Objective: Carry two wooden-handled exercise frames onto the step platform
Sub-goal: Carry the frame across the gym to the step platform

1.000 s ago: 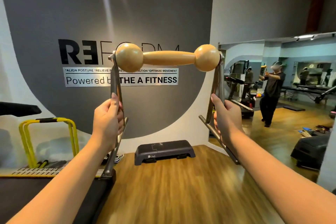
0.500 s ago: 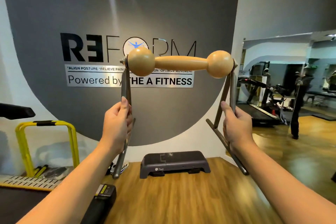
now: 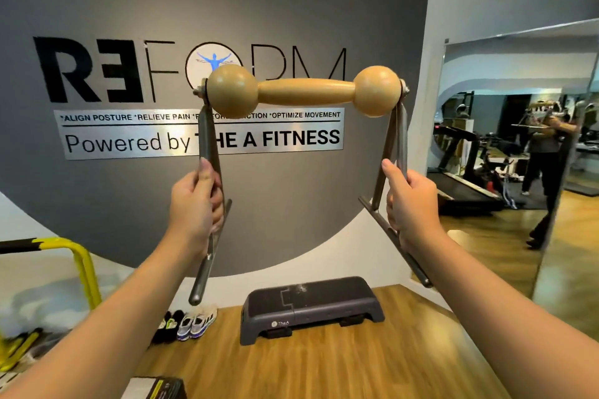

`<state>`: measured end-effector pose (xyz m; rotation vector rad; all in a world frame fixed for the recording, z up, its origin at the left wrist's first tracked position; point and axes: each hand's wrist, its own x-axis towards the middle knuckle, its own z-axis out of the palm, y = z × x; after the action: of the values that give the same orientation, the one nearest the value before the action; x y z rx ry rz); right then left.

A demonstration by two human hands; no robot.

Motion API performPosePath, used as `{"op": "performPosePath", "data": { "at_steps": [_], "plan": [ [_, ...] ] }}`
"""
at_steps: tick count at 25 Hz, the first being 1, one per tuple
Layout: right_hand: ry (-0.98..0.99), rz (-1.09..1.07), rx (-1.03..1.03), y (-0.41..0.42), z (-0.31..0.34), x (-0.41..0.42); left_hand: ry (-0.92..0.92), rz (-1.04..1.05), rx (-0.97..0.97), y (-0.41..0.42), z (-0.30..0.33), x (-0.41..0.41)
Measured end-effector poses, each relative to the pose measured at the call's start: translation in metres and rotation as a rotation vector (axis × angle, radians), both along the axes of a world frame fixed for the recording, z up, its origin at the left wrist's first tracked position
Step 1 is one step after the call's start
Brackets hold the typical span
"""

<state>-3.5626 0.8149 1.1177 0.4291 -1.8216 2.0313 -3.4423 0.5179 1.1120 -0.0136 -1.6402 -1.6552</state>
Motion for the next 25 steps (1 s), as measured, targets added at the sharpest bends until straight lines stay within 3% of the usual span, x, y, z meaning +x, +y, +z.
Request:
{"op": "performPosePath", "data": {
  "at_steps": [12, 25],
  "plan": [
    [-0.036, 0.089, 0.053, -0.076, -0.020, -0.322, -0.035, 0.126, 0.063, -0.065, -0.023, -0.284],
    [-0.119, 0.025, 0.134, -0.232, -0.121, -0.583, -0.157, 0.087, 0.088, -0.231, -0.130, -0.550]
  ]
}}
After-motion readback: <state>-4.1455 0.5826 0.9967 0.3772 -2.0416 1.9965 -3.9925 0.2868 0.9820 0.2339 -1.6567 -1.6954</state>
